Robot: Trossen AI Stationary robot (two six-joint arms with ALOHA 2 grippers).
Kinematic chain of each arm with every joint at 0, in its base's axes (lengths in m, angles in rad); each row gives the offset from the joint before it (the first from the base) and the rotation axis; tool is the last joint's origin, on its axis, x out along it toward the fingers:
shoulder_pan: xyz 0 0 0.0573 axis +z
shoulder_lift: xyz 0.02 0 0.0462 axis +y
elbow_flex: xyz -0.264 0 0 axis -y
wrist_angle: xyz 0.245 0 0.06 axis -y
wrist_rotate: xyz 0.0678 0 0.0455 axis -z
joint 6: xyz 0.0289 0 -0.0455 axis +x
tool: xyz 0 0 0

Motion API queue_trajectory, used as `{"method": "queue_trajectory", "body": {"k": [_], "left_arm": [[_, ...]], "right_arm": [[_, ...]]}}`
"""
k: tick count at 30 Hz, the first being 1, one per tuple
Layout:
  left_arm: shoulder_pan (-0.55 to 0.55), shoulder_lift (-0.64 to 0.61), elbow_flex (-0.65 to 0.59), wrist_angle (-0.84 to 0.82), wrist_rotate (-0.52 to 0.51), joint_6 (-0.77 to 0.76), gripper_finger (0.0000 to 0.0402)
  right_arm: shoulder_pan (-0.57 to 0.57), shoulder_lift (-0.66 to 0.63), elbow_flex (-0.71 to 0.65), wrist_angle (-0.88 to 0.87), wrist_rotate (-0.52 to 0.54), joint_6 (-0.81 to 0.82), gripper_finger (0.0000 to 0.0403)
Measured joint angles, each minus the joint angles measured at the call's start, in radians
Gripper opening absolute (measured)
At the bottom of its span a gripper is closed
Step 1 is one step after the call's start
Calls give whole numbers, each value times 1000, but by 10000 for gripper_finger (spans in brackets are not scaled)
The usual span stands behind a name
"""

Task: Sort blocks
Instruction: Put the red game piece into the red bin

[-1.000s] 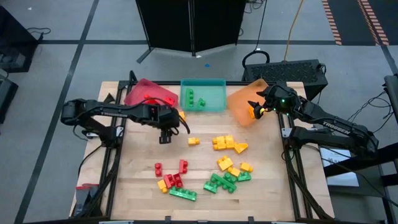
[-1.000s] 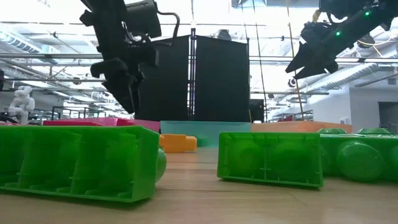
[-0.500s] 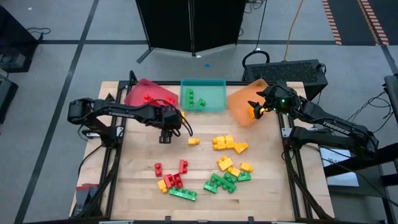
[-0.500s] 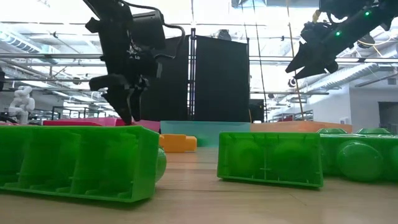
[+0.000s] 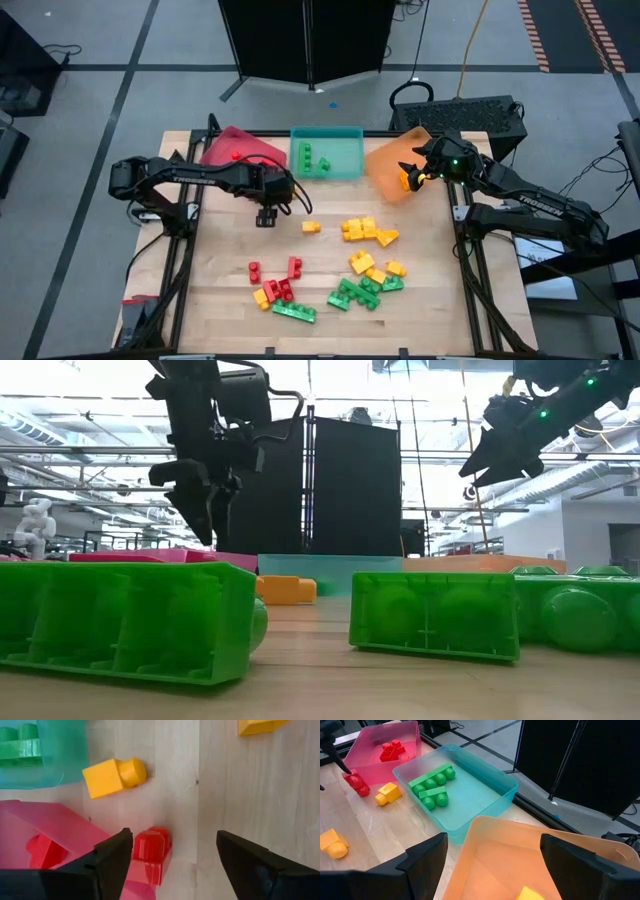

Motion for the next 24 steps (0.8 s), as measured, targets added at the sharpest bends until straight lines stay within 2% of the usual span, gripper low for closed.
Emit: {"method": "queue_trajectory", "body": {"k": [5,24], "left_arm": [[0,0,0,3,-28,1,318],[12,162,0,-29,-57,16,320]], "right_arm": [[0,0,0,0,0,0,315],[0,0,0,-4,0,-1,315]]}}
